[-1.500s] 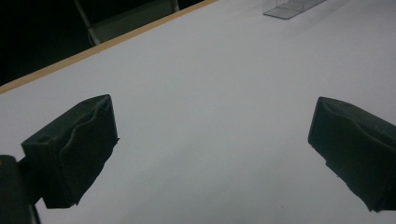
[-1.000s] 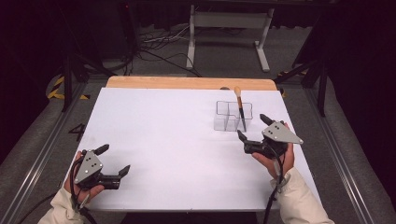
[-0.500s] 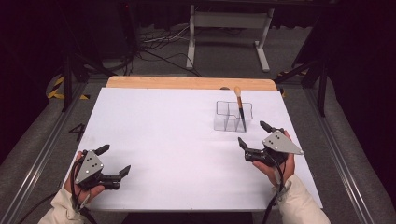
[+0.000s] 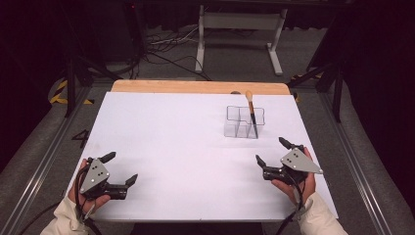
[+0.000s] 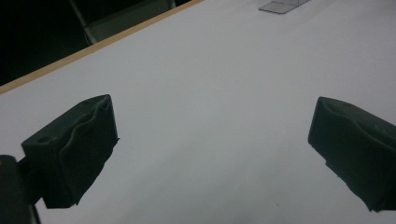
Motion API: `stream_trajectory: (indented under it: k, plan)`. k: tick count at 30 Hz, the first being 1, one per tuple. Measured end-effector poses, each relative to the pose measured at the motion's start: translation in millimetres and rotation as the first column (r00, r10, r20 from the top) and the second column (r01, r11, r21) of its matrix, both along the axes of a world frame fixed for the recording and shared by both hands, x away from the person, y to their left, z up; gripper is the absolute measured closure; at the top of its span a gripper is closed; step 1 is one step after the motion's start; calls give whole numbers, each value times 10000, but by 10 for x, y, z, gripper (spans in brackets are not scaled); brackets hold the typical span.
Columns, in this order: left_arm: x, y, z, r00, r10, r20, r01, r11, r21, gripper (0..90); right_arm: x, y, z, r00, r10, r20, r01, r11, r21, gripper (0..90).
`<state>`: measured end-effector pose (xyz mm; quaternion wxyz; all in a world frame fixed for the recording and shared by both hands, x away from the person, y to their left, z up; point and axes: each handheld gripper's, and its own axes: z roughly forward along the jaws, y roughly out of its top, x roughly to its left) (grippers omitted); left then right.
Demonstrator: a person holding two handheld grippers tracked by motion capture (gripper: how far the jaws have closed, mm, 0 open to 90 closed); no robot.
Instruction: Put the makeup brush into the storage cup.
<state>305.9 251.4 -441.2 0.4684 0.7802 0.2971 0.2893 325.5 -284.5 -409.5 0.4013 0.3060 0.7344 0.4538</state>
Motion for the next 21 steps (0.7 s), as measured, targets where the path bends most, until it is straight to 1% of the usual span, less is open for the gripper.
stream_trajectory:
  k: [1,3,5,7,10,14,17,21]
  plan:
    - [0,0,1,10000,-6,15,6,10000,10,21,-9,-11,-18,10000,-15,2,15,10000,-26,84]
    - [2,-1,-2,10000,-22,1,22,10000,25,21,-29,-31,-54,9999,-103,-41,102,9995,-306,84]
    - [7,2,-2,10000,-28,15,28,9999,115,21,-39,-59,-89,9997,-107,-233,100,9995,-303,82]
    - [5,-6,-3,10000,-40,23,40,9999,107,21,-61,-82,-129,9996,-175,-221,166,9989,-427,82]
    - [8,-13,-1,10000,-65,15,65,9998,188,21,-84,-117,-175,9992,-218,-333,205,9990,-410,83]
    - [17,-37,-2,9999,-131,20,131,9997,219,21,-123,-136,-234,9989,-237,-413,215,9983,-545,82]
    - [28,-49,-4,9998,-176,24,176,9994,284,21,-148,-148,-250,9988,-250,-422,227,9983,-531,82]
    - [41,-59,-2,9997,-258,26,257,9993,263,21,-207,-201,-302,9980,-290,-554,265,9986,-453,83]
